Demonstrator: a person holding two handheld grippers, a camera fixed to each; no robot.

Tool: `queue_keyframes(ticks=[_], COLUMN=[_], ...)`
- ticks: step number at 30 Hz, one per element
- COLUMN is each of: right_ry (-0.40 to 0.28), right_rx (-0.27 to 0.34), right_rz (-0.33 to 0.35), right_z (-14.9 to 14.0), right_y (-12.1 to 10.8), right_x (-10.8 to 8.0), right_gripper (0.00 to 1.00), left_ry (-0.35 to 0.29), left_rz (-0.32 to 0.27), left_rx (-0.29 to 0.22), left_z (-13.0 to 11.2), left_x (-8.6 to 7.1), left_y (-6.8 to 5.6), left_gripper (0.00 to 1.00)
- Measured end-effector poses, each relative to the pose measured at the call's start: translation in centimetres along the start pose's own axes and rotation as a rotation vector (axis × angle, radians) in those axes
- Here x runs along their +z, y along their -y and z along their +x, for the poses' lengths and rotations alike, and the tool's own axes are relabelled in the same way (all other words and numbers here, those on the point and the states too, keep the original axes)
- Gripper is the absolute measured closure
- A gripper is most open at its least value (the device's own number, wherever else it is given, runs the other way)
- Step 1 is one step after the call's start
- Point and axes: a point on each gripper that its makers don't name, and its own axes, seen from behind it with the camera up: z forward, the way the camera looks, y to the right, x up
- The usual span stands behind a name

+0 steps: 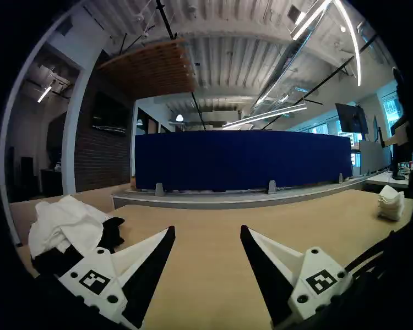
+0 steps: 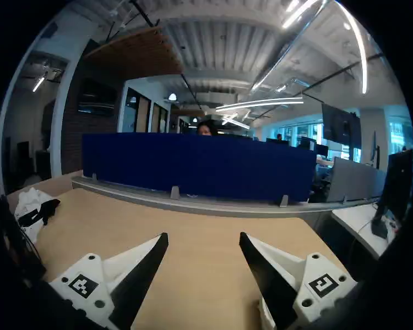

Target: Fold towel

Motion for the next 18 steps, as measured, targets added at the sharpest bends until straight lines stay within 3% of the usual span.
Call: queue_keyframes(ticks=[18], right_ry=[-0.01], right_rx=[0.003], right_rz=[0.009], right_z=[0.2], right_y=[-0.5], right_x=[0.4], right_gripper=[0.0], left_ry=[0.029], left_rz=[-0.011], left_rx=[-0.007], left_z=[-1.2], left_x=[0.4], left_y=[-0.3], left_gripper=[0.13])
